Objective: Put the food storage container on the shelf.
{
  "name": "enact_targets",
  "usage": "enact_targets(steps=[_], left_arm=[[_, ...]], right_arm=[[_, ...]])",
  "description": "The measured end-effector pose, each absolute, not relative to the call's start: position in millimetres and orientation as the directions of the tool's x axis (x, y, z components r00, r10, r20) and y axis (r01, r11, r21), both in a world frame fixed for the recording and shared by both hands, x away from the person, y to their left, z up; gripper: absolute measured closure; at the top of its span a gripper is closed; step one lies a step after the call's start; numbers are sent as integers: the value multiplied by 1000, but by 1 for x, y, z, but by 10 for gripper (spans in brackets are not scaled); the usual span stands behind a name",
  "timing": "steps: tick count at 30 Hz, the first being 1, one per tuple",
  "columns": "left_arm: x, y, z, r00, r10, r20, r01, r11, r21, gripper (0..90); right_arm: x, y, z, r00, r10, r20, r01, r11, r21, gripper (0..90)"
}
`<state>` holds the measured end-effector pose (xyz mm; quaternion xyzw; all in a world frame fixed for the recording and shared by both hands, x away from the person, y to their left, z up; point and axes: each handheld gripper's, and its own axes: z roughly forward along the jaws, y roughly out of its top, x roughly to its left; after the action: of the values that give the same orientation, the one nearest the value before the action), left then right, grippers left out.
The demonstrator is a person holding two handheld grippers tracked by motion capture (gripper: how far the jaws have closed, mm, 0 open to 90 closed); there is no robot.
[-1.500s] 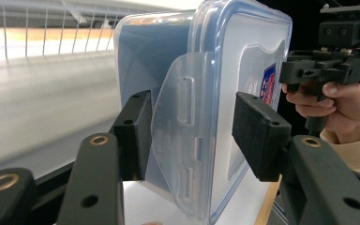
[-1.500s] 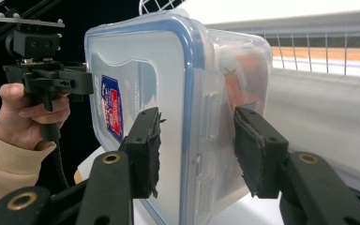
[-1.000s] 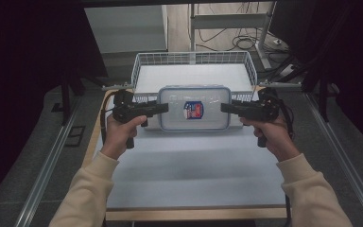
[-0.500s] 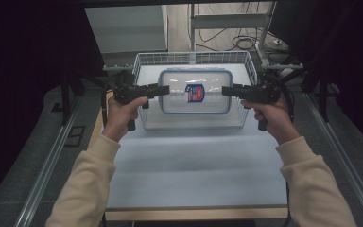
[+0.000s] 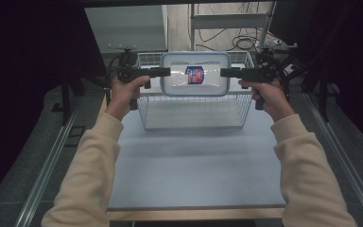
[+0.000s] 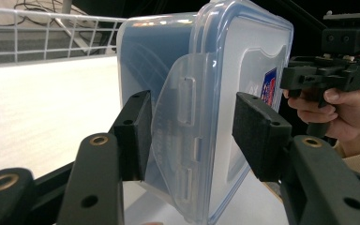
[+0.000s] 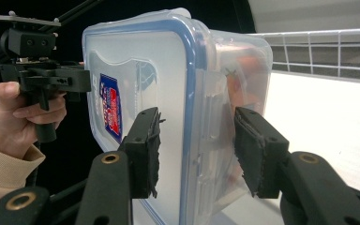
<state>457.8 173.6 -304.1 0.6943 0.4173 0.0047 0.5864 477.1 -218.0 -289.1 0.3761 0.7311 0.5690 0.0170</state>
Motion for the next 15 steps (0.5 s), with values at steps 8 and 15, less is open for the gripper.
enact_targets(steps=[8,15], left_arm=[[481,174,-310,632,585,-507,598,47,800,489],[491,173,-315,598,590,-542,627,76,775,488]], right_arm=[[503,-218,-292,-701,571,426,562,75,824,518],[515,-217,-296,-678,582,449,590,66,805,509]])
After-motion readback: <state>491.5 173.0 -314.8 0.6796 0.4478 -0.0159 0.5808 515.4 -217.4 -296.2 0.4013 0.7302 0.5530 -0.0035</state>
